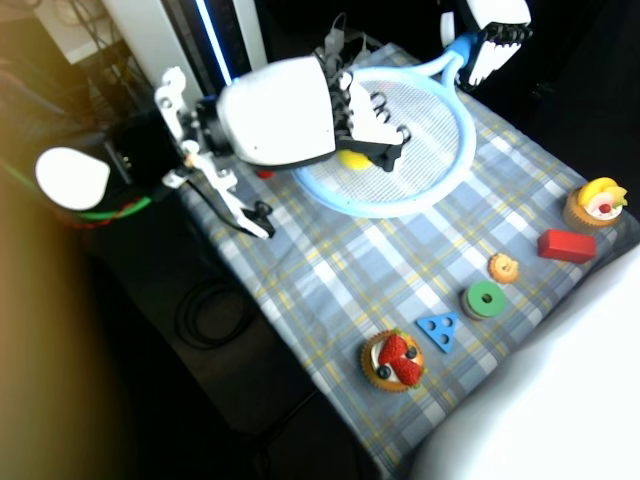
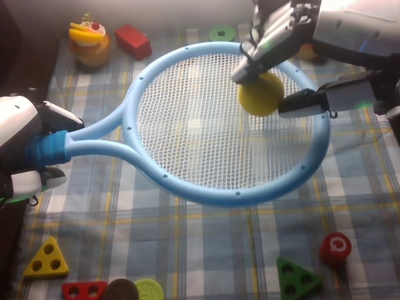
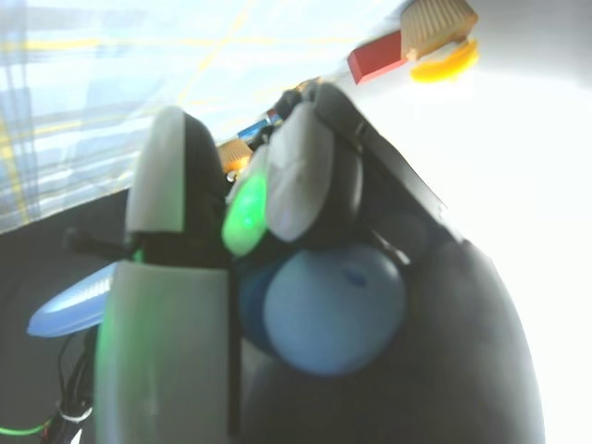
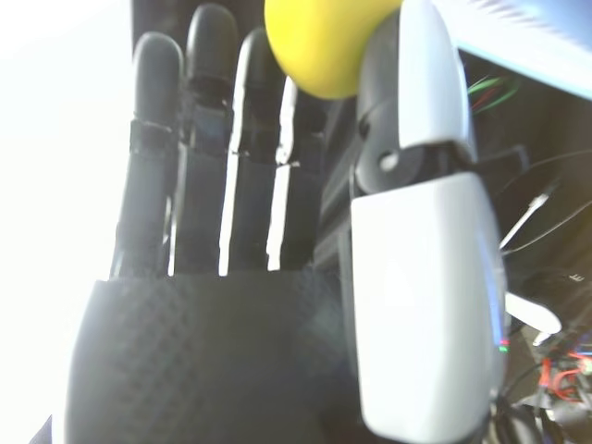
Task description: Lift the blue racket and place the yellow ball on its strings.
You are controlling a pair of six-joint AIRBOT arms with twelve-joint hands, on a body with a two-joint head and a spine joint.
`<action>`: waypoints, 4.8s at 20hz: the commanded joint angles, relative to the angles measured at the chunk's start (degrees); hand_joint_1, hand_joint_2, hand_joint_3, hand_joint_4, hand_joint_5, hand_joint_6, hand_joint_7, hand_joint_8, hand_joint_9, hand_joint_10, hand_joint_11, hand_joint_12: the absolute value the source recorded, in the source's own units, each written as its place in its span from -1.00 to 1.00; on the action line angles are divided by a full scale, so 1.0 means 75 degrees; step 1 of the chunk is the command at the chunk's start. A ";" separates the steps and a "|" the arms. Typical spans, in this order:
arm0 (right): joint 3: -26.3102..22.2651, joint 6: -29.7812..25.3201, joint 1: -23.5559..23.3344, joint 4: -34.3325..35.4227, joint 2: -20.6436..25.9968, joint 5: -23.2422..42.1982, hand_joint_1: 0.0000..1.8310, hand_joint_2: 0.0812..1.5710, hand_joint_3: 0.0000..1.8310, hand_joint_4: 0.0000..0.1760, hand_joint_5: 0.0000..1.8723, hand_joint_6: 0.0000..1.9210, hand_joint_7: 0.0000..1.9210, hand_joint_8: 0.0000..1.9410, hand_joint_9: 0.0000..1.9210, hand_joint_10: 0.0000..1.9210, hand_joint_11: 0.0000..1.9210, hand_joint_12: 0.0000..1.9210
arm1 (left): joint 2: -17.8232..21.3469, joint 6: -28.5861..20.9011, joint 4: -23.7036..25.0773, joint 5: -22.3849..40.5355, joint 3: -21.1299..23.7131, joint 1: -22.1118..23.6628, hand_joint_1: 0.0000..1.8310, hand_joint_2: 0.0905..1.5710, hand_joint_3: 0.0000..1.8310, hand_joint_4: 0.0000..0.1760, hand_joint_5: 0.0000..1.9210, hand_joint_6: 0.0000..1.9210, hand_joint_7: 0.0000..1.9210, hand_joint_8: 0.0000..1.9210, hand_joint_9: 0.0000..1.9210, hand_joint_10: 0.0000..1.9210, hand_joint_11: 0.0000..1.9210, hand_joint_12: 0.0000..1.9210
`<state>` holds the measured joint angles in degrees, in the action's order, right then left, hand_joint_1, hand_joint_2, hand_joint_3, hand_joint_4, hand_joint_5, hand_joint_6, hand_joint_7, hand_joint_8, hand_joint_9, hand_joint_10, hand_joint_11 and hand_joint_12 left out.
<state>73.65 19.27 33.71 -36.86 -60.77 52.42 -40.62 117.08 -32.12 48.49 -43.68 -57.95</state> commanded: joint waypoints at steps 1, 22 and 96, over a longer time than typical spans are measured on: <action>-0.0004 -0.0027 -0.0116 0.0406 0.0005 0.0648 0.25 0.16 -1.00 -1.00 -0.30 -0.99 -0.48 -0.94 -0.60 -0.99 -1.00 0.08 | -0.0006 -0.0108 0.0156 0.0957 0.0009 0.0091 0.97 0.48 -1.00 1.00 0.01 1.00 0.43 1.00 0.68 1.00 0.72 1.00; -0.0467 0.0743 0.0441 0.2317 0.0620 0.1881 -0.83 0.42 -1.00 0.33 -1.00 -1.00 -0.99 -1.00 -0.95 -0.99 -1.00 -1.00 | -0.0280 -0.0091 0.0260 0.0360 -0.0412 0.0292 0.80 0.68 -1.00 1.00 -0.04 1.00 0.49 1.00 0.70 1.00 0.75 1.00; -0.1732 0.2478 0.3135 0.5309 0.1416 0.5716 -0.37 0.46 -1.00 -0.88 -0.70 -0.99 -0.57 -0.99 -0.54 -0.99 -0.60 -0.85 | 0.0228 -0.9761 0.1543 0.6785 -0.0997 -0.1509 -0.28 0.21 -1.00 0.42 -1.00 -1.00 -0.98 -0.99 -1.00 -1.00 -0.92 -0.96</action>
<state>60.62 37.58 57.89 1.04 -50.26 86.83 -39.00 43.92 -19.62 92.92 -51.48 -69.41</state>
